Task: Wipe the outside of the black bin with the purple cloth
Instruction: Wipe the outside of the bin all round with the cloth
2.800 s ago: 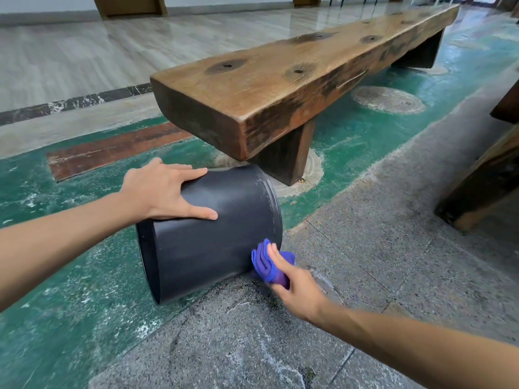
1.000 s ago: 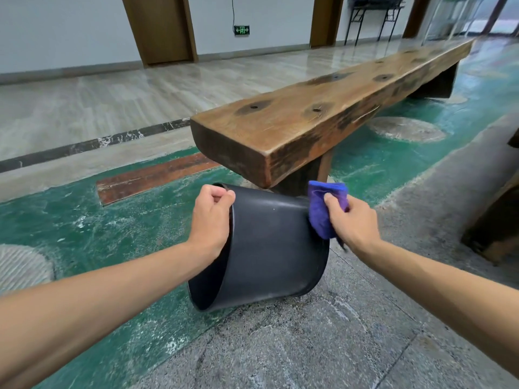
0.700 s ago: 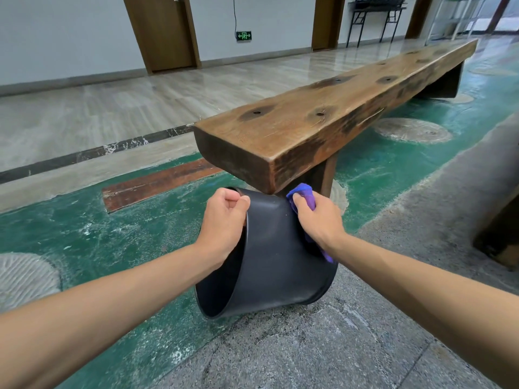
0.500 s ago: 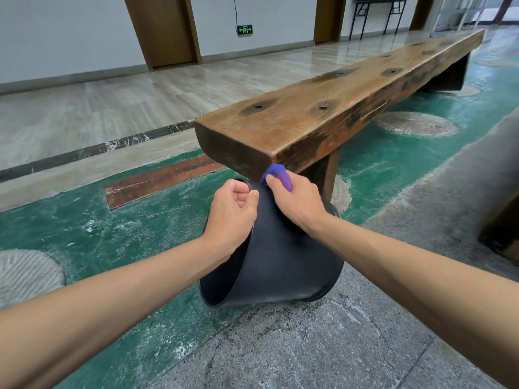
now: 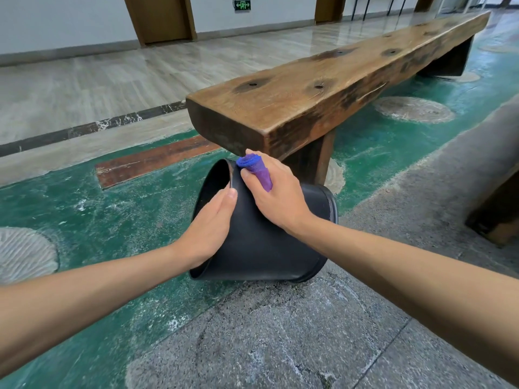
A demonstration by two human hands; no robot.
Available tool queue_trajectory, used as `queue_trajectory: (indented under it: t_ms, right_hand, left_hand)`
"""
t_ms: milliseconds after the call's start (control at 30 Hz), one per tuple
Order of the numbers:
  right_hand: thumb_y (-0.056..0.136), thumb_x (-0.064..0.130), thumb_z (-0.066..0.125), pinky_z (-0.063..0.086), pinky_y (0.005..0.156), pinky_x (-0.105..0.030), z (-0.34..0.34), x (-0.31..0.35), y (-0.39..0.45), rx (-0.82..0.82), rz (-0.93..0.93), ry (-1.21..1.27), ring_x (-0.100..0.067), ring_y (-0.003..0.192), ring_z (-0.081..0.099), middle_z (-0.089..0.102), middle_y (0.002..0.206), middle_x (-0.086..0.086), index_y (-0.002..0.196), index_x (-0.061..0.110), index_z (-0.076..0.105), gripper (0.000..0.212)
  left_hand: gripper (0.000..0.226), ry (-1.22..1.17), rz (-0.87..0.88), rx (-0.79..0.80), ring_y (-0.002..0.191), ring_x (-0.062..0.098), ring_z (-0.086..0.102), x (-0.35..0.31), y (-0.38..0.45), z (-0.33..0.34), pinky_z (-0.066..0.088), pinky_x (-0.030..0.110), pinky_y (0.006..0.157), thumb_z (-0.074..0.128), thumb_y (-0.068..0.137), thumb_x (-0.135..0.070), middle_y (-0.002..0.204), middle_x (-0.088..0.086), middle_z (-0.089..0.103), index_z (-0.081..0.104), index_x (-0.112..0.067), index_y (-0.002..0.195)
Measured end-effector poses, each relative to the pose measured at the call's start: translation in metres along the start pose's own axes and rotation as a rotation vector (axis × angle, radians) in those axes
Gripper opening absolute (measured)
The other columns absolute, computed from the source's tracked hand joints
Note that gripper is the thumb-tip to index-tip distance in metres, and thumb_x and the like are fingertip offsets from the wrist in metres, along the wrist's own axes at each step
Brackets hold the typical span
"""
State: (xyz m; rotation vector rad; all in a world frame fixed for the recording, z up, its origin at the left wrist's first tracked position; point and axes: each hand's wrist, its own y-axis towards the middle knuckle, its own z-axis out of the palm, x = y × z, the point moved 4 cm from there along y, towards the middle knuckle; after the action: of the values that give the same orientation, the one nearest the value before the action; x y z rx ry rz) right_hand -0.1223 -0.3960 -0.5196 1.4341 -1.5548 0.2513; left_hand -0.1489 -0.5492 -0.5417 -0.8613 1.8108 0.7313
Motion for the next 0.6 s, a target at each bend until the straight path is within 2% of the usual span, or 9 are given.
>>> queue_trajectory:
  t_ms: [133, 233, 367, 467, 600]
  right_hand:
    - [0.099, 0.043, 0.058, 0.030, 0.120, -0.047, 0.010, -0.003, -0.016, 0.062, -0.049, -0.022, -0.014, 0.150, 0.033, 0.045, 0.158, 0.004, 0.149, 0.031, 0.049, 0.052]
    - [0.099, 0.044, 0.059, 0.027, 0.123, -0.048, 0.020, -0.009, -0.038, 0.120, -0.121, -0.073, -0.017, 0.154, 0.027, 0.033, 0.165, 0.002, 0.153, 0.032, 0.042, 0.059]
    - [0.099, 0.042, 0.060, 0.017, 0.127, -0.049, 0.037, -0.022, -0.065, 0.234, -0.160, -0.107, -0.018, 0.158, 0.011, 0.014, 0.170, 0.008, 0.158, 0.038, 0.027, 0.067]
    - [0.099, 0.035, 0.062, 0.010, 0.128, -0.046, 0.051, -0.027, -0.084, 0.333, -0.219, -0.143, -0.018, 0.159, 0.004, 0.004, 0.170, 0.012, 0.160, 0.035, 0.024, 0.072]
    - [0.091, 0.024, 0.071, 0.010, 0.125, -0.049, 0.066, -0.029, -0.107, 0.499, -0.412, -0.265, -0.026, 0.158, 0.005, 0.004, 0.169, 0.008, 0.160, 0.029, 0.025, 0.084]
  left_hand:
    - [0.051, -0.222, -0.172, -0.165, 0.138, 0.004, 0.044, 0.007, 0.012, 0.003, 0.027, 0.037, 0.122, 0.032, 0.105, -0.050, 0.151, -0.011, 0.049, 0.046, -0.029, 0.149]
    - [0.056, -0.396, -0.308, -0.153, 0.140, 0.015, 0.046, 0.018, 0.022, -0.001, 0.029, 0.041, 0.121, 0.033, 0.103, -0.054, 0.153, 0.002, 0.048, 0.047, -0.023, 0.148]
    - [0.064, -0.592, -0.439, -0.140, 0.139, 0.018, 0.047, 0.021, 0.020, -0.009, 0.030, 0.043, 0.121, 0.032, 0.102, -0.058, 0.156, 0.005, 0.044, 0.042, -0.017, 0.150]
    - [0.069, -0.644, -0.522, -0.128, 0.130, 0.024, 0.056, 0.025, 0.014, -0.016, 0.034, 0.046, 0.118, 0.026, 0.102, -0.061, 0.142, 0.010, 0.059, 0.053, -0.012, 0.142]
    - [0.074, -0.617, -0.587, -0.164, 0.122, 0.028, 0.063, 0.038, 0.007, -0.032, 0.040, 0.045, 0.113, 0.023, 0.100, -0.066, 0.130, 0.013, 0.067, 0.059, -0.012, 0.135]
